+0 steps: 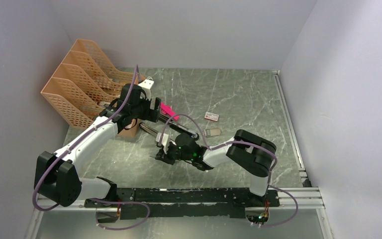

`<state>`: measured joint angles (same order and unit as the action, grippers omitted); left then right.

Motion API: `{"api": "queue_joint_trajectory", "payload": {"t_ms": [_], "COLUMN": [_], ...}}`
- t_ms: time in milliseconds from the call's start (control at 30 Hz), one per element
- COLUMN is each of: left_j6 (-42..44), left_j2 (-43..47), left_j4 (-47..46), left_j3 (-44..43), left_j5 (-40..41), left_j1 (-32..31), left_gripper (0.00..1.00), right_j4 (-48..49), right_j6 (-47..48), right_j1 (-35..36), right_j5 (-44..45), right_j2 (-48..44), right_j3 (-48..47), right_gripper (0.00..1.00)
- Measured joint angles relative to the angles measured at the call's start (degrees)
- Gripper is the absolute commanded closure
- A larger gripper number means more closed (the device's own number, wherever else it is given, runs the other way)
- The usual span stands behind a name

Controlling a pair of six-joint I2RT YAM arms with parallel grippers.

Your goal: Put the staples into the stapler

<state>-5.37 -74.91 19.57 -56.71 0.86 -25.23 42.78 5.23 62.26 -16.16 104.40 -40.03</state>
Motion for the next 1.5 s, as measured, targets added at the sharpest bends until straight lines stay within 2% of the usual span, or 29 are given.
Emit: {"api": "queue_joint_trajectory", "payload": {"t_ms": [400, 667, 900, 1300, 1500], "left_j6": [0.00, 0.00, 0.00, 0.00, 0.00], "left_j2": [0.00, 0.04, 0.07, 0.24, 0.24], "left_j4": [-0.02, -0.02, -0.02, -0.02, -0.02], "left_j3": [0.00, 0.00, 0.00, 0.00, 0.00], "left_j5": [-0.02, 0.00, -0.02, -0.02, -0.02], "left_j1": [0.00, 0.00, -0.02, -0.37, -0.37], "left_gripper": [0.03, 0.03, 0.03, 0.03, 0.03], "right_j4": [4.96, 6.29, 7.69, 12.55, 16.11], "right_j6": [0.17, 0.22, 0.74, 0.87, 0.31], "right_j1": [2.82, 3.76, 3.82, 3.80, 3.80], "right_j5": [3.23, 5.29, 5.38, 5.16, 5.22], "right_j2": [5.90, 6.95, 8.28, 9.92, 11.58], "right_j3": [-1.46, -1.44, -1.42, -0.20, -0.07], "right_gripper": [0.85, 0.74, 0.70, 0.71, 0.75]}}
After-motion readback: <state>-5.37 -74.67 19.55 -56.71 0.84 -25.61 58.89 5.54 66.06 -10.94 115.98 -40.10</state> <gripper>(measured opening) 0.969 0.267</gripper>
